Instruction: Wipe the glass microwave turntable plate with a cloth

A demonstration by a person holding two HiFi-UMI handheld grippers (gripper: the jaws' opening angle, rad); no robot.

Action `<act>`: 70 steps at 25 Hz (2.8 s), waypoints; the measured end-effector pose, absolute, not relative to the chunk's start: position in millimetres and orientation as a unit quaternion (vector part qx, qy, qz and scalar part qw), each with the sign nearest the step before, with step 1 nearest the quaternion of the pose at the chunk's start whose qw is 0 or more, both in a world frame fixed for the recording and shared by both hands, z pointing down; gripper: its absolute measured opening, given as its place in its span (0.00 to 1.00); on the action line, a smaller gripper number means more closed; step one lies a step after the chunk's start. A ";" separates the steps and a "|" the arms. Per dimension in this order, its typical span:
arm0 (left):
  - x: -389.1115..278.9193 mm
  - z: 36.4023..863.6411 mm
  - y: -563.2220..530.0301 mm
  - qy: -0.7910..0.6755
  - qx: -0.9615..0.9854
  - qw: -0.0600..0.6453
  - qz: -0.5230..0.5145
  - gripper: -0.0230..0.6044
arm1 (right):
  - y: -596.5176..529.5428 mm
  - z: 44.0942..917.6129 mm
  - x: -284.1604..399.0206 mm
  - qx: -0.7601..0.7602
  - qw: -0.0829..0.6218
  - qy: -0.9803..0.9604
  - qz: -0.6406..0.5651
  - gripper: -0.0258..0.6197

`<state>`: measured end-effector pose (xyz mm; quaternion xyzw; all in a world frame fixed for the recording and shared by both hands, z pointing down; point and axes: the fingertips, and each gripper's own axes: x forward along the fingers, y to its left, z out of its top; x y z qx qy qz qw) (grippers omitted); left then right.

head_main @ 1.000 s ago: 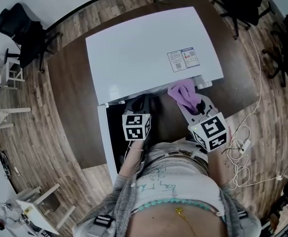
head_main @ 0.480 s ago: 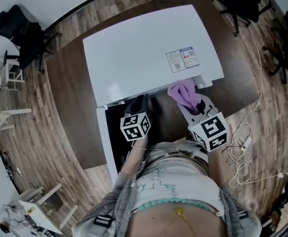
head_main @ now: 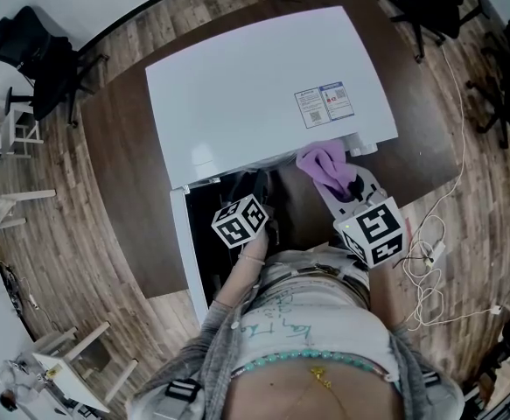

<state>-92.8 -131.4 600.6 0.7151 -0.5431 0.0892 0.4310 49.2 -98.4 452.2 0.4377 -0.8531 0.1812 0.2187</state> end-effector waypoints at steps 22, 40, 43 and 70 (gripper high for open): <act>-89.5 627.6 -152.9 -0.532 0.567 0.623 -0.082 0.36 | -104.8 459.4 49.9 0.433 0.225 -0.852 0.188 0.21; -91.2 625.5 -145.8 -0.510 0.560 0.642 -0.118 0.21 | -106.9 463.6 50.6 0.428 0.227 -0.854 0.186 0.21; -91.9 624.1 -144.8 -0.507 0.557 0.645 -0.129 0.20 | -106.3 463.2 50.6 0.428 0.229 -0.855 0.184 0.21; -97.2 620.6 -118.9 -0.506 0.561 0.640 -0.141 0.18 | -100.0 459.4 52.7 0.424 0.238 -0.858 0.167 0.21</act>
